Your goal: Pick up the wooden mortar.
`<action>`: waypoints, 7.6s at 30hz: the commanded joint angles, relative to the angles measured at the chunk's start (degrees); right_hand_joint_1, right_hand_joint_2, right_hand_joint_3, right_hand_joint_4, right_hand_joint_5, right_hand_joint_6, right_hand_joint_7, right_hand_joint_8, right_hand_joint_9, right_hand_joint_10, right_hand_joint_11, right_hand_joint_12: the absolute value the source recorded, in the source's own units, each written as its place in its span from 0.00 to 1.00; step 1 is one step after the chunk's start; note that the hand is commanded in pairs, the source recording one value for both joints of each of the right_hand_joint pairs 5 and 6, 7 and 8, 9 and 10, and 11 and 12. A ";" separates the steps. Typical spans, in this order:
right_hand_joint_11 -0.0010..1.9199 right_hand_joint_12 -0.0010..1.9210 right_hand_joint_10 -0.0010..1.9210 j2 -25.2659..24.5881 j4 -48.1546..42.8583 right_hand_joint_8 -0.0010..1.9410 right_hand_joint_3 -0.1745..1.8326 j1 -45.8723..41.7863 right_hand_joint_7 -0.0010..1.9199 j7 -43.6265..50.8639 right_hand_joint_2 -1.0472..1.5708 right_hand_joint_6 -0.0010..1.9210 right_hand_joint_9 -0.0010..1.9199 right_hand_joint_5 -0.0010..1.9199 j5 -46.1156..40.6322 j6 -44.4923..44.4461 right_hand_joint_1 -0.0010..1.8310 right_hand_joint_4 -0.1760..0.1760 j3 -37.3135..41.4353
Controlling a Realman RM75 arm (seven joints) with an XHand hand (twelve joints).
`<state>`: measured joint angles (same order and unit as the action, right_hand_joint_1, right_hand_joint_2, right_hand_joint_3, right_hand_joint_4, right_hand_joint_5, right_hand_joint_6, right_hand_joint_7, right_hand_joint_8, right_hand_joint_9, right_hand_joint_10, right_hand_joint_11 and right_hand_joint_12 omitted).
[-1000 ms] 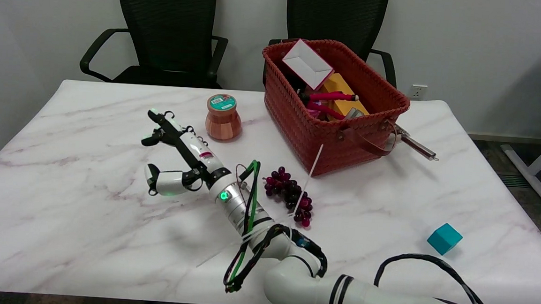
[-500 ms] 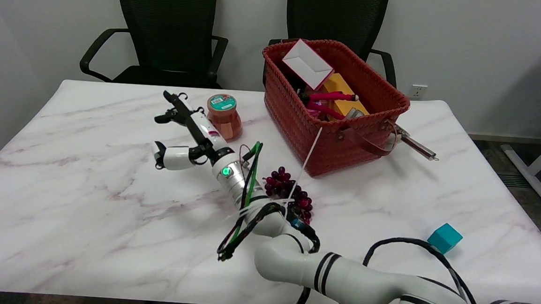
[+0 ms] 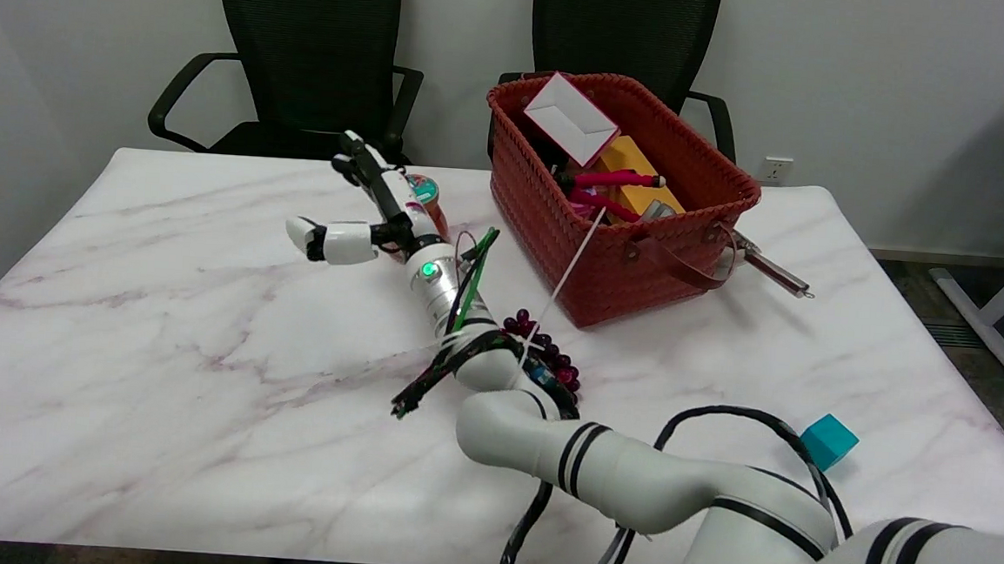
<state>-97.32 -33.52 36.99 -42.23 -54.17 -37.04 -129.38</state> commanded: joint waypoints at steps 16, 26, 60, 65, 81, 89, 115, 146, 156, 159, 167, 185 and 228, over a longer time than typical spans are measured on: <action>0.00 0.00 0.08 -2.62 13.05 0.08 0.44 12.66 0.08 0.25 0.47 0.00 0.08 0.00 -4.70 7.76 0.55 0.50 9.65; 0.00 0.00 0.03 -1.99 18.89 0.03 0.28 15.24 0.03 0.25 0.44 0.00 0.03 0.00 -4.70 7.77 0.54 0.50 9.81; 0.00 0.00 0.00 1.55 21.85 0.00 0.00 16.58 0.00 1.05 0.42 0.00 0.00 0.00 -4.70 13.20 0.50 0.50 10.52; 0.00 0.00 0.00 1.43 21.91 0.00 0.00 16.24 0.00 1.05 0.42 0.00 0.00 0.00 -4.70 14.55 0.50 0.50 10.52; 0.00 0.00 0.00 0.99 21.91 0.00 0.00 14.82 0.00 0.57 0.42 0.00 0.00 0.00 -4.72 14.96 0.49 0.50 10.60; 0.00 0.00 0.01 0.99 21.46 0.01 0.00 14.08 0.01 0.57 0.42 0.00 0.01 0.00 -7.34 14.96 0.49 0.50 10.05; 0.00 0.00 0.09 0.57 18.36 0.17 0.00 12.20 0.17 0.49 0.41 0.05 0.09 0.05 -7.42 14.72 0.50 0.50 10.05; 0.00 0.00 0.02 -1.79 20.70 0.05 0.14 11.52 0.05 1.37 0.42 0.00 0.02 0.00 -6.78 14.96 0.57 0.50 8.53; 0.00 0.00 0.01 -2.84 21.69 0.05 0.13 12.55 0.05 3.76 0.43 0.00 0.01 0.00 -7.26 14.96 0.55 0.50 8.61; 0.00 0.00 0.01 -2.84 21.88 0.05 0.10 12.68 0.05 3.76 0.44 0.00 0.01 0.00 -7.26 14.93 0.55 0.50 8.79; 0.00 0.00 0.01 -3.16 23.81 0.05 0.08 13.50 0.05 3.84 0.49 0.02 0.01 0.02 -7.26 13.52 0.53 0.50 9.09; 0.00 0.00 0.17 -4.04 25.10 0.32 0.00 14.19 0.32 7.76 0.55 0.10 0.17 0.10 -7.34 14.48 0.54 0.50 11.00; 0.00 0.00 0.12 -4.68 19.67 0.25 0.12 10.12 0.25 2.00 0.54 0.11 0.12 0.11 -6.94 10.03 0.60 0.50 9.89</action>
<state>-101.32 -12.57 47.72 -36.31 -61.42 -23.61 -119.28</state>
